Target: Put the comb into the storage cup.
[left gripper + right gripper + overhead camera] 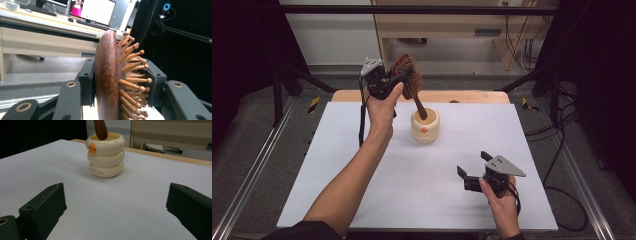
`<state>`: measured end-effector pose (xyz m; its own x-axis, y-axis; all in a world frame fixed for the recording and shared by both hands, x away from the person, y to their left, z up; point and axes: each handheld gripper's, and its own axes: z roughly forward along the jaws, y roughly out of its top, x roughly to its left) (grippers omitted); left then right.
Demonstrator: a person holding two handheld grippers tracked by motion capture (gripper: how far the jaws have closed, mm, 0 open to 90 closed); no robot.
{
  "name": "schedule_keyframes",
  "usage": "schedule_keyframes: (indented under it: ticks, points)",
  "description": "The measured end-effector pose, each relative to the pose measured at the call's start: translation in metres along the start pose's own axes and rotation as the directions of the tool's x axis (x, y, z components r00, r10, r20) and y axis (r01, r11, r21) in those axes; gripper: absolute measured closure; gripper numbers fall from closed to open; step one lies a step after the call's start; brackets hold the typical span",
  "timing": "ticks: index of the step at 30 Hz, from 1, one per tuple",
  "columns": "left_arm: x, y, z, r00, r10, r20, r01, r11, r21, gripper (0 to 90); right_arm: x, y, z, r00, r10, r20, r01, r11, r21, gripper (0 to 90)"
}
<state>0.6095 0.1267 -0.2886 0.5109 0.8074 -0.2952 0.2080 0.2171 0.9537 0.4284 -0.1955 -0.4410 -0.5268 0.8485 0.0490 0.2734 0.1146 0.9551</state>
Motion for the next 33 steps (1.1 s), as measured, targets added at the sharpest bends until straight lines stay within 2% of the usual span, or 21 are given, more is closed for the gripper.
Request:
schedule_keyframes:
  ticks: [10, 33]
  points:
    - [-0.001, -0.003, 0.002, 1.0000, -0.003, 0.004, 0.003, 1.0000, 0.004, 51.6, 0.000, 0.000, -0.001, 1.0000, 0.000, -0.006, 0.000, 1.000, -0.005, 3.0]
    - [-0.002, -0.012, 0.009, 0.9997, 0.022, -0.004, -0.022, 0.9994, 0.027, 51.6, -0.001, 0.000, -0.001, 0.9999, 0.009, 0.005, -0.009, 1.000, -0.001, 3.0]
